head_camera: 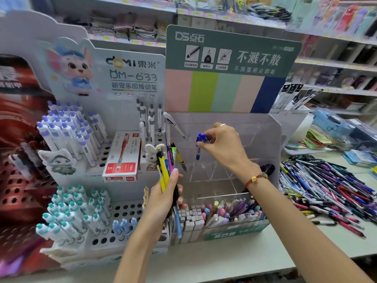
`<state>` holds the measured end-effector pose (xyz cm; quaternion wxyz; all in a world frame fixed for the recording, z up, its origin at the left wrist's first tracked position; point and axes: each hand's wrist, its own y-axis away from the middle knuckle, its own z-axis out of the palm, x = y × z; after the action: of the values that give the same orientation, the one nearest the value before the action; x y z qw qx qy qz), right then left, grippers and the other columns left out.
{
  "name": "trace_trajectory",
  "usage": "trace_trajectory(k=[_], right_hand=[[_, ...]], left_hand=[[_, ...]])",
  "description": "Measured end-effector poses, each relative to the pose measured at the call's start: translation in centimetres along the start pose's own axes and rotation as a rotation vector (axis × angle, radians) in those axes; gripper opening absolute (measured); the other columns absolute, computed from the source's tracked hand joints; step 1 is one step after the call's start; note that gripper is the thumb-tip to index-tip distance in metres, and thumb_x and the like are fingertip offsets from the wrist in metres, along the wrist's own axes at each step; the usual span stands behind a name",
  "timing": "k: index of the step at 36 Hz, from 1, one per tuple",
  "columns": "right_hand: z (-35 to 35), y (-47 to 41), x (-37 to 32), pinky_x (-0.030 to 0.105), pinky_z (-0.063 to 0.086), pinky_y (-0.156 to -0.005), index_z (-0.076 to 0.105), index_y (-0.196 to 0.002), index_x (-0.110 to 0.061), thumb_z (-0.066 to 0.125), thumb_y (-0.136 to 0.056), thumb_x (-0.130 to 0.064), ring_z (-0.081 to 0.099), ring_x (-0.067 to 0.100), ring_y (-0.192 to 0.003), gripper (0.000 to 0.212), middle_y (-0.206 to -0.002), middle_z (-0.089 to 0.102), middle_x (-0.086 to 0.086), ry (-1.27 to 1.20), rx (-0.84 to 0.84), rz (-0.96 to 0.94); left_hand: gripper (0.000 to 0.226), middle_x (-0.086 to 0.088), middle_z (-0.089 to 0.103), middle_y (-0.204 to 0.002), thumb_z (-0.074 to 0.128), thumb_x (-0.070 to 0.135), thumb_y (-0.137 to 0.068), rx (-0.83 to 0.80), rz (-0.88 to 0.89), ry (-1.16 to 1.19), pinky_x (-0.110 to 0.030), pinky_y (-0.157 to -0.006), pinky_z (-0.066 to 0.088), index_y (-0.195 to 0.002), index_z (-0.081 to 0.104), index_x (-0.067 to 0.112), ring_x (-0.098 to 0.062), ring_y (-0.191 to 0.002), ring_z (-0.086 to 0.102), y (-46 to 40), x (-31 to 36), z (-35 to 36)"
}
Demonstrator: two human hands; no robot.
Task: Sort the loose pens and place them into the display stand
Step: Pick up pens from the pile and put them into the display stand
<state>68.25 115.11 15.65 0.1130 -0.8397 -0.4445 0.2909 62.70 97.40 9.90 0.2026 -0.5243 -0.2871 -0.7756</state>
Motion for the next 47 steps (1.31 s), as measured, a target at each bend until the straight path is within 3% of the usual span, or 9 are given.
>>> trace_trajectory(k=[5, 14, 22, 28, 31, 35, 39, 42, 47], right_hand=[[0.4, -1.4, -0.1, 0.03, 0.044, -0.061, 0.077, -0.084, -0.011, 0.08, -0.074, -0.023, 0.054, 0.021, -0.065, 0.016, -0.067, 0.063, 0.009, -0.065, -0.13, 0.093], [-0.9, -1.8, 0.5, 0.027, 0.056, -0.076, 0.076, -0.097, -0.011, 0.078, -0.079, -0.023, 0.063, 0.006, -0.072, 0.022, -0.084, 0.074, 0.002, -0.448, 0.015, 0.213], [2.0, 0.8, 1.2, 0.038, 0.057, -0.085, 0.067, -0.111, -0.011, 0.078, -0.07, -0.008, 0.069, 0.016, -0.087, 0.043, -0.1, 0.072, 0.006, -0.301, -0.266, 0.233], [0.5, 3.7, 0.6, 0.025, 0.057, -0.067, 0.064, -0.119, -0.016, 0.06, -0.093, -0.024, 0.065, 0.007, -0.074, 0.026, -0.097, 0.066, -0.006, -0.42, -0.034, 0.313], [-0.2, 4.4, 0.2, 0.018, 0.042, -0.048, 0.063, -0.116, -0.006, 0.044, -0.1, -0.038, 0.053, 0.009, -0.06, 0.04, -0.082, 0.059, -0.004, -0.685, -0.355, 0.574], [-0.3, 5.7, 0.6, 0.018, 0.029, -0.047, 0.064, -0.084, -0.013, 0.037, -0.101, -0.04, 0.04, 0.008, -0.054, 0.042, -0.067, 0.051, -0.004, -0.994, -0.566, 0.649], [-0.4, 6.8, 2.0, 0.016, 0.034, -0.052, 0.065, -0.083, -0.012, 0.043, -0.099, -0.037, 0.042, 0.01, -0.059, 0.037, -0.064, 0.053, -0.003, -1.198, -0.514, 0.597], [0.1, 7.3, 2.7, 0.023, 0.042, -0.064, 0.066, -0.094, -0.01, 0.051, -0.097, -0.028, 0.051, 0.019, -0.074, 0.024, -0.081, 0.061, 0.007, -1.142, -0.417, 0.604], [-0.9, 7.6, 2.8, 0.014, 0.038, -0.049, 0.07, -0.095, -0.005, 0.054, -0.097, -0.016, 0.049, 0.003, -0.052, 0.019, -0.06, 0.059, -0.005, -0.817, -0.189, 0.536]], left_hand=[[0.036, 0.007, 0.047, -0.06, 0.05, 0.045, -0.092, -0.002, 0.014, -0.01, -0.024, -0.054, 0.049, -0.105, 0.061, 0.013, -0.005, -0.048, 0.046, -0.1, 0.4, 0.0], [0.037, 0.005, 0.046, -0.062, 0.048, 0.044, -0.093, -0.03, 0.006, 0.014, -0.023, -0.054, 0.049, -0.109, 0.059, 0.013, -0.007, -0.049, 0.047, -0.3, 0.4, -0.4], [0.039, 0.002, 0.052, -0.071, 0.048, 0.04, -0.094, -0.164, -0.085, 0.222, -0.024, -0.059, 0.051, -0.116, 0.057, 0.009, -0.009, -0.057, 0.05, -0.4, 0.0, 0.4], [0.045, 0.003, 0.053, -0.072, 0.058, 0.046, -0.081, -0.187, -0.117, 0.161, -0.026, -0.062, 0.041, -0.11, 0.06, 0.011, -0.009, -0.057, 0.048, -0.3, -0.6, 0.6], [0.047, 0.002, 0.052, -0.076, 0.06, 0.052, -0.08, -0.225, -0.118, 0.006, -0.027, -0.066, 0.039, -0.107, 0.06, 0.013, -0.008, -0.059, 0.046, -0.2, -1.2, 0.8], [0.038, 0.003, 0.049, -0.073, 0.054, 0.051, -0.087, -0.264, -0.111, -0.101, -0.028, -0.065, 0.037, -0.098, 0.058, 0.015, -0.007, -0.055, 0.043, -0.1, -1.6, 2.4], [0.035, 0.003, 0.046, -0.062, 0.05, 0.05, -0.089, -0.313, -0.057, -0.219, -0.018, -0.054, 0.038, -0.081, 0.057, 0.017, -0.009, -0.051, 0.043, 0.1, -1.5, 3.6], [0.033, 0.007, 0.038, -0.053, 0.054, 0.038, -0.092, -0.371, -0.01, -0.261, -0.019, -0.05, 0.037, -0.063, 0.064, 0.028, -0.009, -0.049, 0.039, 0.1, -1.2, 4.6], [0.018, 0.01, 0.048, -0.053, 0.055, 0.028, -0.095, -0.318, -0.001, -0.301, -0.019, -0.05, 0.045, -0.083, 0.057, 0.015, -0.004, -0.048, 0.048, -0.3, -1.3, 5.5]])
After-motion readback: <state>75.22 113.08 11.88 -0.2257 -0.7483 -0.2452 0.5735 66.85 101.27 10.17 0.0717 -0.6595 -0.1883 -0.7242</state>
